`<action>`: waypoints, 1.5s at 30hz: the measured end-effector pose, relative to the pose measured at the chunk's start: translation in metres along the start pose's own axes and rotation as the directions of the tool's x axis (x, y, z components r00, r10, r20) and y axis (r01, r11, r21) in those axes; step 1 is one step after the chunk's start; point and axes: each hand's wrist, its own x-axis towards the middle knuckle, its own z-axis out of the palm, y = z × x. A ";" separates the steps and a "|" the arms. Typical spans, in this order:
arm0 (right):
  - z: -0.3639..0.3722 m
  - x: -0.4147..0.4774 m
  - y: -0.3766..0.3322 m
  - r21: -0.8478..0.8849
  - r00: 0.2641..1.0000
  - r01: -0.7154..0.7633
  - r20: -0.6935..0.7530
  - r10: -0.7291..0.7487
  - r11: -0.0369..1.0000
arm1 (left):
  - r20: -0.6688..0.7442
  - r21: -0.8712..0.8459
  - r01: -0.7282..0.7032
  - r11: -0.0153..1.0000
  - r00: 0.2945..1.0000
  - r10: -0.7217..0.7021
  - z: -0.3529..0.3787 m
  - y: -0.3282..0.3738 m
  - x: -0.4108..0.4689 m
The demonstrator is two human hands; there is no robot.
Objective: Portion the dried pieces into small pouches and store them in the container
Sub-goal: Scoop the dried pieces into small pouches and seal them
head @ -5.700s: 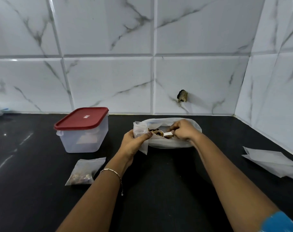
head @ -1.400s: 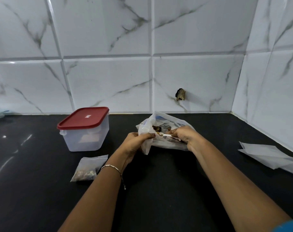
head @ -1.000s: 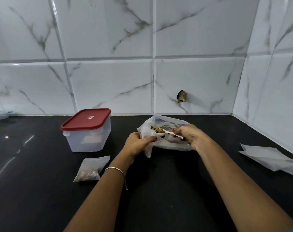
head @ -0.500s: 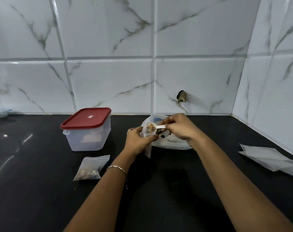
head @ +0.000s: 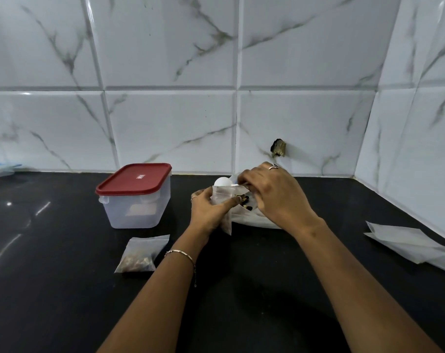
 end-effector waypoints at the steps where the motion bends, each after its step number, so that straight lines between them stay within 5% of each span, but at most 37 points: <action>1: 0.001 0.000 0.000 0.038 1.000 -0.026 0.000 0.026 0.999 | -0.007 0.004 -0.004 1.000 1.000 0.004 0.000 0.000 0.000; 5: 0.001 0.001 0.003 0.381 0.946 -0.311 0.035 0.322 0.871 | -0.014 0.005 0.017 1.000 1.000 -0.017 -0.002 0.000 0.000; 9: -0.005 -0.011 0.023 0.542 0.774 -0.564 0.086 0.627 0.623 | -0.033 0.018 0.002 1.000 0.999 -0.002 -0.005 0.003 -0.006; 13: -0.003 -0.038 0.039 0.509 0.620 -0.735 0.239 0.747 0.448 | -0.015 -0.024 0.004 1.000 1.000 -0.005 -0.004 0.006 -0.020; 21: 0.013 -0.063 0.042 0.279 0.491 -0.865 0.299 0.818 0.417 | 0.101 -0.050 0.002 0.999 0.995 0.003 0.009 0.009 -0.041; 29: 0.006 -0.068 0.046 0.067 0.465 -0.880 0.330 0.822 0.471 | 0.114 -0.017 0.028 0.999 0.993 -0.026 0.010 0.012 -0.045; 34: 0.001 -0.076 0.053 0.274 0.427 -0.902 0.461 0.778 0.332 | 0.106 -0.044 0.009 0.999 0.994 -0.004 0.009 0.018 -0.053; 37: -0.004 -0.082 0.048 0.181 0.429 -0.903 0.362 0.828 0.389 | 0.100 -0.058 0.022 0.998 0.995 -0.016 0.009 0.020 -0.059; 39: -0.010 -0.081 0.036 0.220 0.481 -0.872 0.227 0.847 0.437 | 0.089 -0.062 0.023 0.998 0.996 -0.017 0.010 0.022 -0.065; 41: -0.014 -0.074 0.016 0.465 0.592 -0.763 0.219 0.776 0.450 | 0.032 -0.060 -0.011 0.998 0.999 0.013 0.011 0.023 -0.070; 44: -0.015 -0.063 -0.024 0.765 0.717 -0.584 0.329 0.615 0.272 | -0.021 0.027 -0.060 0.998 0.998 0.060 0.012 0.028 -0.082; 45: -0.013 -0.060 -0.033 0.778 0.746 -0.558 0.317 0.586 0.289 | -0.022 0.063 -0.074 0.995 0.997 0.075 0.012 0.028 -0.085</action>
